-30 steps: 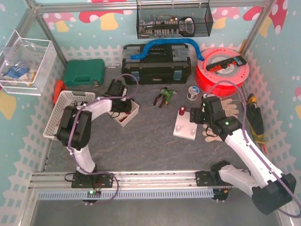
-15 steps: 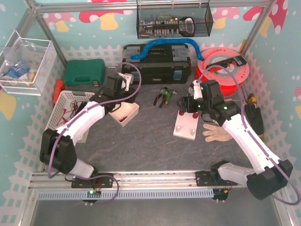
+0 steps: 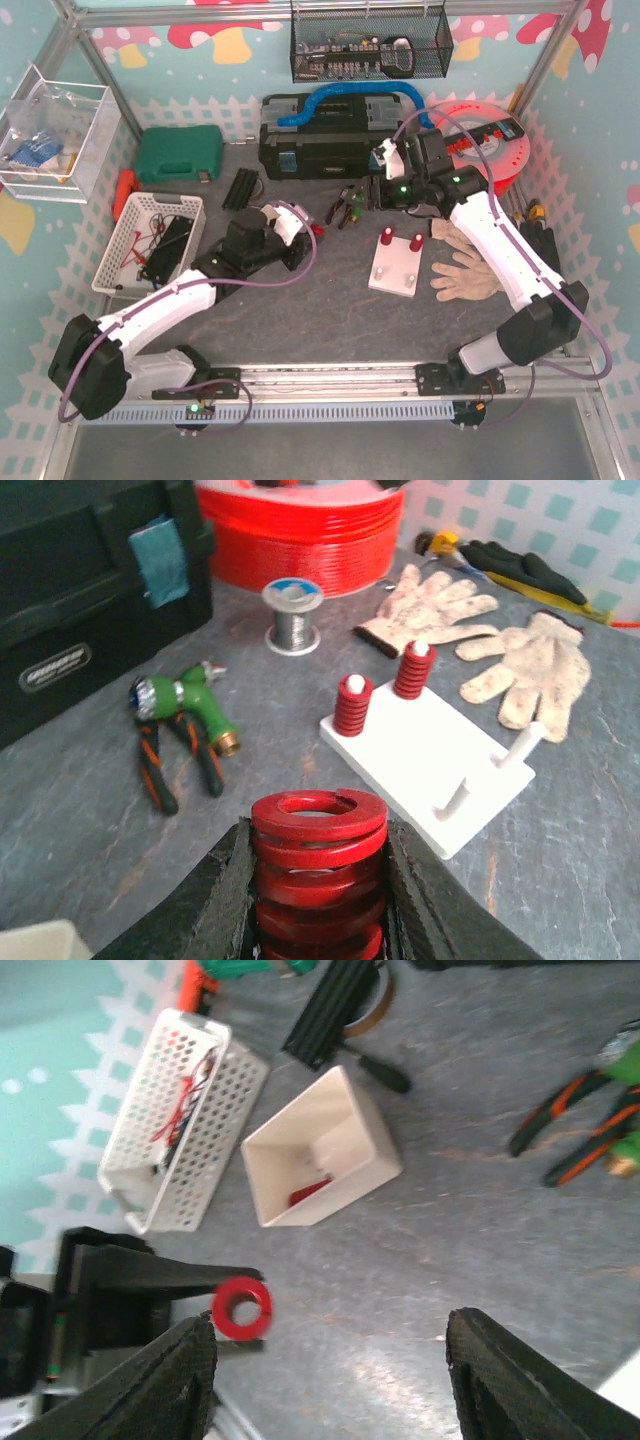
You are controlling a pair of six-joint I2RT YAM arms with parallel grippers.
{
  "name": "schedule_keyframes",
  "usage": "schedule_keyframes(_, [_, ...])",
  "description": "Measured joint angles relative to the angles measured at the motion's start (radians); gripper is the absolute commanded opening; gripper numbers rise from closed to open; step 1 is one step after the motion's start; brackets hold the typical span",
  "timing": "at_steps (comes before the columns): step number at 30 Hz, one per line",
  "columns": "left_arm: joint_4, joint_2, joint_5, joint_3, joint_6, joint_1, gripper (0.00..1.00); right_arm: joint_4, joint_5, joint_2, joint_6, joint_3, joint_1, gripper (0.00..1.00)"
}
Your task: Install the large spring
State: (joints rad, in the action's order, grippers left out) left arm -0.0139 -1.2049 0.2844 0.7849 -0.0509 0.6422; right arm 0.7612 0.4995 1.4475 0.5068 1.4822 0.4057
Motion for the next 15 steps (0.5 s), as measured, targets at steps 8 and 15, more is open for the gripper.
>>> schedule_keyframes(8, [-0.172, 0.016, 0.057, -0.072, -0.116, 0.044, 0.09, 0.035, 0.212, 0.040, 0.000, 0.013, 0.010, 0.63])
schedule_keyframes(15, [-0.264, -0.028, 0.099, -0.069, -0.159, 0.055, 0.08, 0.073, 0.270, 0.077, -0.036, 0.014, 0.057, 0.60])
